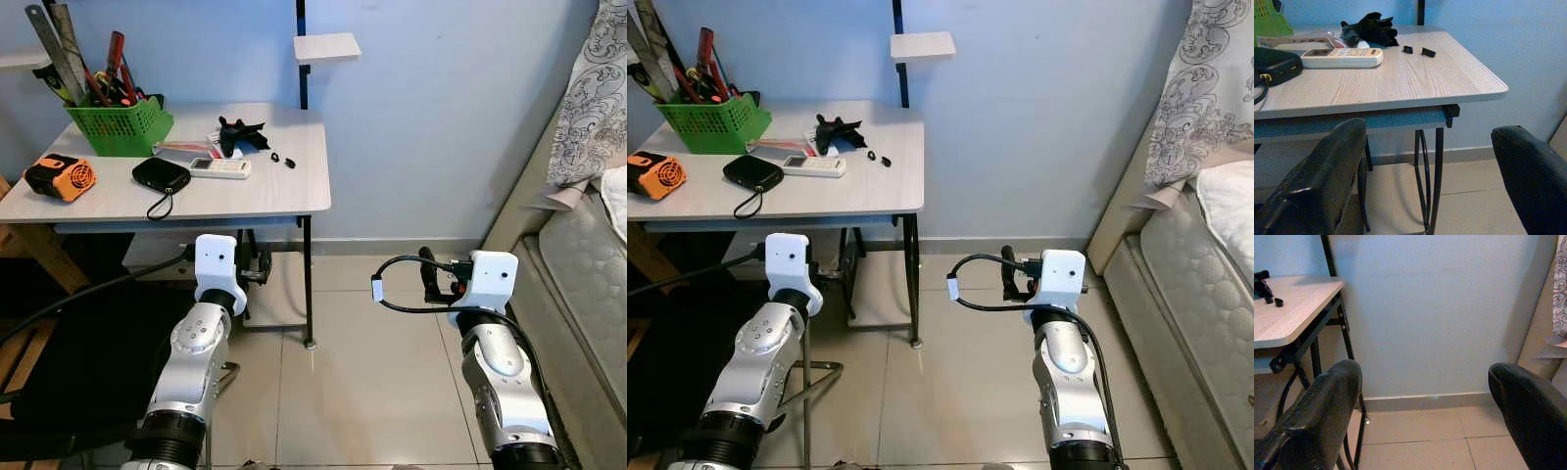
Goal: Clean up the room
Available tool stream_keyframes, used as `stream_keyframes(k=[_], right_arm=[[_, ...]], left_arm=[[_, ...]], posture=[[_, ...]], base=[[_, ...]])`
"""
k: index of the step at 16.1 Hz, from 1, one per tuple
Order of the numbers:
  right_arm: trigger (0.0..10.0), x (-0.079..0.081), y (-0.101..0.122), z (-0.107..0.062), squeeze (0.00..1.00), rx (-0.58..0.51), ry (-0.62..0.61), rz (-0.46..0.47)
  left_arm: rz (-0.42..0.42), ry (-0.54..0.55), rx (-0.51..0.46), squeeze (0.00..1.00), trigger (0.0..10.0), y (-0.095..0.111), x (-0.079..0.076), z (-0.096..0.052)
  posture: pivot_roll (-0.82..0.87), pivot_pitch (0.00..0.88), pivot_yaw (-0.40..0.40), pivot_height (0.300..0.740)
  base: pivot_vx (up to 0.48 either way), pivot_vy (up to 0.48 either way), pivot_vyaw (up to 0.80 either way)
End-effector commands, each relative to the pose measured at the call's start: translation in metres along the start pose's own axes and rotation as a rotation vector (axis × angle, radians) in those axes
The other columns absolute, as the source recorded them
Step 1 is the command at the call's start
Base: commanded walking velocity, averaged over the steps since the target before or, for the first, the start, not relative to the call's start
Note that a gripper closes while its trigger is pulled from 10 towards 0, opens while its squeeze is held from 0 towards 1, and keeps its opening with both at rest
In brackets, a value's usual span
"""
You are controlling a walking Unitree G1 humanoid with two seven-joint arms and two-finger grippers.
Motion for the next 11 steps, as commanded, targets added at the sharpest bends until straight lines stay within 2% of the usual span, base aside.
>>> stream_keyframes(k=[1,3,4,5,6,7,9,10,11], right_arm=[[10.0,0.0,0.0,-0.001,0.0,0.004,0.003,-0.008],[10.0,0.0,0.0,-0.001,0.0,0.004,0.003,-0.008],[10.0,0.001,-0.001,-0.001,0.0,0.01,0.002,-0.007],[10.0,0.007,-0.008,-0.002,0.0,0.038,-0.001,0.038],[10.0,0.008,-0.009,-0.002,0.0,0.047,-0.003,0.063],[10.0,0.009,-0.006,0.0,0.0,0.033,0.009,0.044],[10.0,0.019,0.001,0.003,0.0,0.013,0.065,0.014],[10.0,0.022,0.002,0.004,0.0,0.01,0.075,0.012],[10.0,0.024,0.001,0.005,0.0,0.012,0.081,0.008]], left_arm=[[0.003,-0.002,0.002,0.0,10.0,0.0,0.0,0.001],[0.003,-0.002,0.002,0.0,10.0,0.0,0.0,0.001],[0.007,-0.003,0.002,0.0,10.0,0.0,-0.001,0.002],[-0.003,-0.053,0.021,0.0,10.0,-0.003,-0.014,0.008],[-0.003,-0.08,0.029,0.0,10.0,-0.004,-0.019,0.01],[0.011,-0.076,0.028,0.0,10.0,-0.003,-0.017,0.01],[0.0,-0.053,0.033,0.0,10.0,-0.005,-0.013,0.011],[-0.019,-0.07,0.077,0.0,10.0,-0.01,-0.014,0.011],[-0.008,-0.058,0.068,0.0,10.0,-0.009,-0.013,0.01]], posture=[[-0.16,0.0,0.069,0.74],[-0.16,0.0,0.069,0.74],[0.0,0.0,0.0,0.74],[-0.2,0.011,0.12,0.74],[-0.2,0.015,0.122,0.74],[-0.19,0.015,0.121,0.74],[-0.18,0.016,0.115,0.74],[-0.18,0.015,0.109,0.74],[-0.17,0.01,0.104,0.74]], base=[[0.0,0.0,0.0],[0.0,0.0,0.0],[0.0,0.0,0.0],[0.0,0.0,0.0],[0.0,0.0,0.0],[0.0,0.0,0.0],[0.0,0.0,0.0],[0.0,-0.48,0.0],[0.0,-0.48,0.0]])
Point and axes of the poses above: a point about 5 cm out from each wrist's last joint towards the gripper, its own z axis pointing out of the wrist towards the gripper, its own y axis along the axis of the wrist's last joint, x = y × z, the point moved 4 cm from there along z, pointing out of the wrist towards the gripper, and after that the axes turned 6 degrees about -z, right-handed, at the moved point
